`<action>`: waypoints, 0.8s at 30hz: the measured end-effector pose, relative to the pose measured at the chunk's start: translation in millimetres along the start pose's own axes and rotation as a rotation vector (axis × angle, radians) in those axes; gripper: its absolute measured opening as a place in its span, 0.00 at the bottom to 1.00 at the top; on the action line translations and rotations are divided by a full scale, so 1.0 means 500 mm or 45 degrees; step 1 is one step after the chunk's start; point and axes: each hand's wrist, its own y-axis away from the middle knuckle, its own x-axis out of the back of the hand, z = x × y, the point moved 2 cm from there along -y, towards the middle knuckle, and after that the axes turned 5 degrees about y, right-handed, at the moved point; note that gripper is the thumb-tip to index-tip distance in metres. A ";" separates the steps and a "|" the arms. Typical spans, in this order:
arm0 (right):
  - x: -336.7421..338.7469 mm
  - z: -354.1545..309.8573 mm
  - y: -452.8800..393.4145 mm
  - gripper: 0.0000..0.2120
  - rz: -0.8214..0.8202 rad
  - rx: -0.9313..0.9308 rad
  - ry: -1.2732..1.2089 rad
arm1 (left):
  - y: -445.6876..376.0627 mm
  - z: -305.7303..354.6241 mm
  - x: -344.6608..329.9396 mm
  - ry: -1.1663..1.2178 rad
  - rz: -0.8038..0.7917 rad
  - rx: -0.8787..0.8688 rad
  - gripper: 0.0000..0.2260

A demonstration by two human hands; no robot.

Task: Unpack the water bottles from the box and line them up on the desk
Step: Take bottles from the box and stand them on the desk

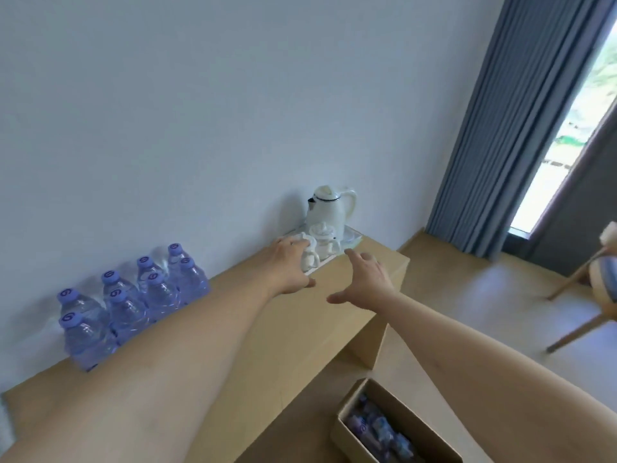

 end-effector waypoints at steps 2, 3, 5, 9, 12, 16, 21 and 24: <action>0.025 0.071 0.032 0.56 0.013 -0.091 -0.017 | -0.012 0.076 -0.024 -0.004 -0.034 -0.090 0.41; 0.035 0.106 0.046 0.57 0.016 -0.135 -0.028 | -0.017 0.114 -0.036 -0.004 -0.050 -0.124 0.41; 0.052 0.175 0.073 0.58 0.014 -0.221 -0.030 | -0.029 0.189 -0.061 -0.020 -0.084 -0.170 0.41; 0.081 0.305 0.108 0.56 0.019 -0.348 -0.037 | -0.062 0.325 -0.116 -0.043 -0.146 -0.284 0.41; 0.090 0.413 0.126 0.56 0.012 -0.409 -0.062 | -0.097 0.414 -0.168 -0.035 -0.193 -0.329 0.40; 0.088 0.576 0.140 0.57 -0.056 -0.493 -0.103 | -0.134 0.523 -0.274 -0.110 -0.340 -0.326 0.38; 0.047 0.747 0.138 0.57 -0.189 -0.567 -0.190 | -0.168 0.628 -0.407 -0.171 -0.501 -0.320 0.37; -0.002 0.816 0.136 0.56 -0.277 -0.609 -0.248 | -0.184 0.666 -0.481 -0.180 -0.579 -0.308 0.36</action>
